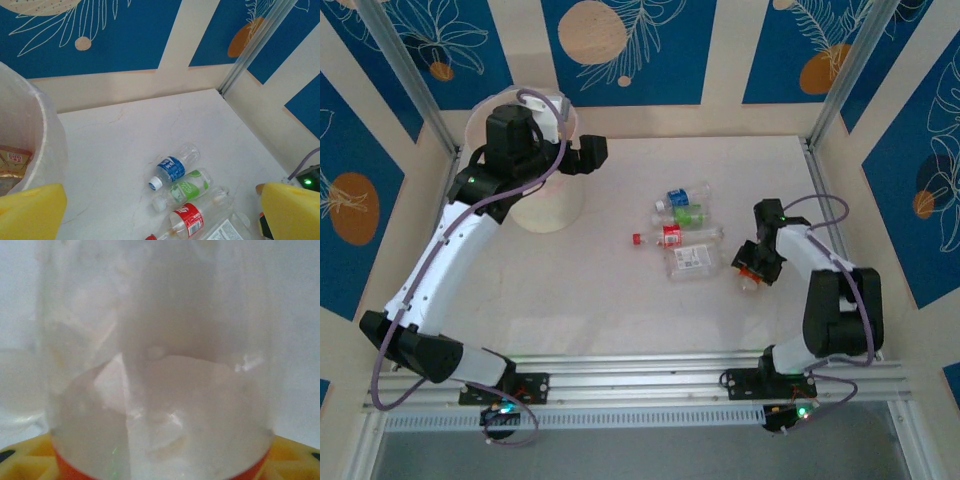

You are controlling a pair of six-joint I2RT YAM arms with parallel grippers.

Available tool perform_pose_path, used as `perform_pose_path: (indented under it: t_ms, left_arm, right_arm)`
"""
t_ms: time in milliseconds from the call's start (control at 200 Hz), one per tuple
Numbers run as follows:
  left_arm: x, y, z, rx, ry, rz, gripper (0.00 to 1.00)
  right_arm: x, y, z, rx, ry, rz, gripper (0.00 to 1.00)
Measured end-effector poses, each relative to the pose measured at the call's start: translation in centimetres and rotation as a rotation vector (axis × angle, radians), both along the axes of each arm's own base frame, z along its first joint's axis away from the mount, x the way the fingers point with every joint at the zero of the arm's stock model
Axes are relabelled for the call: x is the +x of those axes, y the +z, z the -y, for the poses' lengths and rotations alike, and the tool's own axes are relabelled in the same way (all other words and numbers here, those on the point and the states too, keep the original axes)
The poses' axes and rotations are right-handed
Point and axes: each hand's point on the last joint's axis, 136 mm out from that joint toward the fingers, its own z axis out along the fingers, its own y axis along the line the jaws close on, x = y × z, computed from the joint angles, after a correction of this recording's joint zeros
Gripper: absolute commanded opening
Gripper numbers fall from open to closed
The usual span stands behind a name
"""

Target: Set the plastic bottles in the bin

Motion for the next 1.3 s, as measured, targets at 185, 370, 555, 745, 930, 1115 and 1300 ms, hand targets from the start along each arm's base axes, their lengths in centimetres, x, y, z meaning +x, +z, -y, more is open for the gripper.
perform_pose_path:
  t_ms: [185,370,555,745,930,1115,1300]
  left_arm:
    - [0.4,0.1,0.3,-0.006,-0.001,-0.002,1.0]
    - [0.4,0.1,2.0,-0.022,-0.056,-0.013,0.99]
    - [-0.7,0.9,6.5,-0.067,-0.205,-0.023,0.99]
    - [-3.1,2.4,12.8,-0.117,-0.419,-0.017,0.99]
    - [-5.5,3.1,16.8,-0.16,-0.592,-0.032,0.99]
    - [-6.4,2.8,17.8,-0.177,-0.653,-0.061,0.99]
    - [-6.7,2.3,18.2,-0.175,-0.674,-0.079,1.0]
  right_arm:
    - [1.4,7.0,-0.9,-0.029,0.059,0.236,0.45]
    - [1.4,14.0,-4.5,0.009,0.229,0.517,0.45]
    - [0.4,20.9,-10.3,0.104,0.486,0.83,0.45]
    - [-0.2,24.8,-14.4,0.174,0.649,1.008,0.45]
    - [-0.4,25.1,-17.5,0.203,0.764,1.043,0.45]
    - [-0.6,24.8,-19.0,0.208,0.822,1.046,0.45]
    - [-0.5,25.2,-19.4,0.21,0.838,1.066,0.45]
